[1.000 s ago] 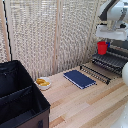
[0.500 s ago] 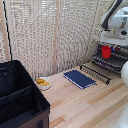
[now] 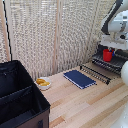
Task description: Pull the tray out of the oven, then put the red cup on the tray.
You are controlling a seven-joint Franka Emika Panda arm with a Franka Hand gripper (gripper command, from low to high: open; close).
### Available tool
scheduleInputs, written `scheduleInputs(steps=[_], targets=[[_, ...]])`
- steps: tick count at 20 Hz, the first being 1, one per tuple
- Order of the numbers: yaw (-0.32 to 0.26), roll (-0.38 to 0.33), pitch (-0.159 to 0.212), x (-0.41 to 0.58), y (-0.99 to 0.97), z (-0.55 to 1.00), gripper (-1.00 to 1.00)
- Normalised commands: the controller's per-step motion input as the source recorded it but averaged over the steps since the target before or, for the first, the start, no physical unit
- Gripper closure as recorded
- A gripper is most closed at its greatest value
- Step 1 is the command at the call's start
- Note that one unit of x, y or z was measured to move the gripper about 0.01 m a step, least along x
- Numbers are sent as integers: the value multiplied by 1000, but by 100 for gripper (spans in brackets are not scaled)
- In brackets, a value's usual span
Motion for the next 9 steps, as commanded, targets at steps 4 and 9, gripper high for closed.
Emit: scheduleInputs(steps=[4,9], targets=[[37,49,0,40,-115,916,-100],[-2,0,18,15,8,805,-100]])
